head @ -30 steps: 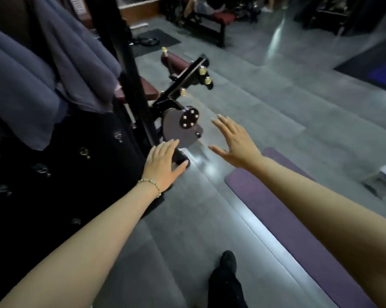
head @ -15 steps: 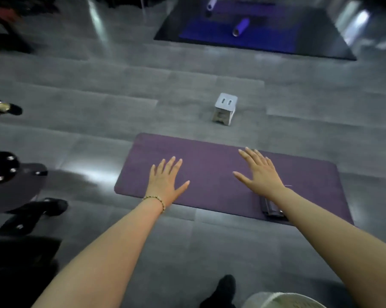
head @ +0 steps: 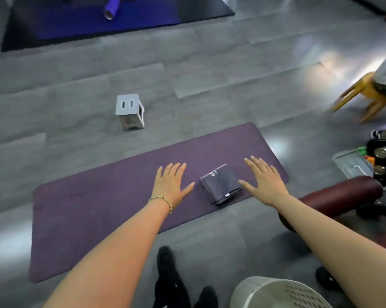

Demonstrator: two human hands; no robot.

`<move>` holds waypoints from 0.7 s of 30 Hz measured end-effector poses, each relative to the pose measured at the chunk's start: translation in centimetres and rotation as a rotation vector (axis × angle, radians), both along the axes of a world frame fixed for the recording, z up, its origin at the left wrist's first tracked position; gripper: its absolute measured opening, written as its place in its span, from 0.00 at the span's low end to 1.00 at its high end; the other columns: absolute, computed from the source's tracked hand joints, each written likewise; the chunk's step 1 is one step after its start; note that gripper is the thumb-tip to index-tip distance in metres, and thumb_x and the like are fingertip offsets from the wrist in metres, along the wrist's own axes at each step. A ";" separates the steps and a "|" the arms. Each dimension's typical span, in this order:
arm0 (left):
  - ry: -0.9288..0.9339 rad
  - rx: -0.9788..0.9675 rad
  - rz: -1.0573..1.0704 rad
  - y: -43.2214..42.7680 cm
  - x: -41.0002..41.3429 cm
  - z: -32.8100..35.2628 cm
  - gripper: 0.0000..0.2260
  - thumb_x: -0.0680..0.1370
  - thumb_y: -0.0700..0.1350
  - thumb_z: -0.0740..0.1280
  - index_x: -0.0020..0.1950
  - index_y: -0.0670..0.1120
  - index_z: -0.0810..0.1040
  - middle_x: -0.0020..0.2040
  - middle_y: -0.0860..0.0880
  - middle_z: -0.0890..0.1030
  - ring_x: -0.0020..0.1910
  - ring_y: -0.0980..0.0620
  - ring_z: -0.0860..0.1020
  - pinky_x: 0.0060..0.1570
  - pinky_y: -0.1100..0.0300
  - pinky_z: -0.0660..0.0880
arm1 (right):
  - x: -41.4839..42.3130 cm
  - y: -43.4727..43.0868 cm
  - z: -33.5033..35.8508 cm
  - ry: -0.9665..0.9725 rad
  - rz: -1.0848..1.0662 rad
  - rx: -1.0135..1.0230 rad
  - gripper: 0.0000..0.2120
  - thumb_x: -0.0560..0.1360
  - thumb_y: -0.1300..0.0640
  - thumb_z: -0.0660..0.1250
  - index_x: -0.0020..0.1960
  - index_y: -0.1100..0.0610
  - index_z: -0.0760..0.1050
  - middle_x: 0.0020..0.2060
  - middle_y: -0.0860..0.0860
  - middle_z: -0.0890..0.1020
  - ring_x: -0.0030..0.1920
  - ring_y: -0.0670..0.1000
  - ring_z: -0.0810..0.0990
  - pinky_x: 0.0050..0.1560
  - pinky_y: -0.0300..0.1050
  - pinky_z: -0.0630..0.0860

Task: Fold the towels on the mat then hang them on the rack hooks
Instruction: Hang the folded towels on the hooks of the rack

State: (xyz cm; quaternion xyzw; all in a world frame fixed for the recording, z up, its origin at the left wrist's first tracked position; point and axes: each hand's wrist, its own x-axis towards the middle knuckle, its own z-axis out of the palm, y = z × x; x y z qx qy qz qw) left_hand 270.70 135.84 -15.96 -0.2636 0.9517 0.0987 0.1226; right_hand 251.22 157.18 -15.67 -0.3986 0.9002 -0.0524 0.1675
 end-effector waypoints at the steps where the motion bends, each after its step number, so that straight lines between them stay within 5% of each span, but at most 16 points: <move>1: -0.008 0.006 -0.025 -0.7 -1.6 -0.7 0.30 0.80 0.62 0.48 0.78 0.50 0.49 0.78 0.50 0.55 0.77 0.49 0.51 0.75 0.49 0.45 | -0.8 0.0 -0.8 -0.006 -0.042 -0.004 0.34 0.77 0.37 0.56 0.78 0.48 0.49 0.78 0.47 0.52 0.77 0.50 0.48 0.75 0.51 0.47; 9: -0.059 -0.011 -0.248 -7.4 -14.4 -9.4 0.29 0.81 0.60 0.51 0.78 0.48 0.51 0.77 0.50 0.58 0.76 0.51 0.55 0.74 0.51 0.48 | -7.7 -1.7 -9.3 -0.027 -0.287 -0.034 0.44 0.67 0.28 0.39 0.77 0.47 0.51 0.77 0.47 0.53 0.77 0.51 0.50 0.75 0.52 0.51; 21: -0.003 0.160 -0.272 -8.5 -25.8 -34.4 0.27 0.80 0.57 0.56 0.76 0.46 0.57 0.75 0.49 0.63 0.73 0.50 0.62 0.72 0.56 0.56 | -13.9 -4.9 -33.7 -0.153 -0.413 -0.054 0.32 0.78 0.35 0.48 0.78 0.48 0.49 0.78 0.46 0.50 0.77 0.49 0.48 0.76 0.48 0.47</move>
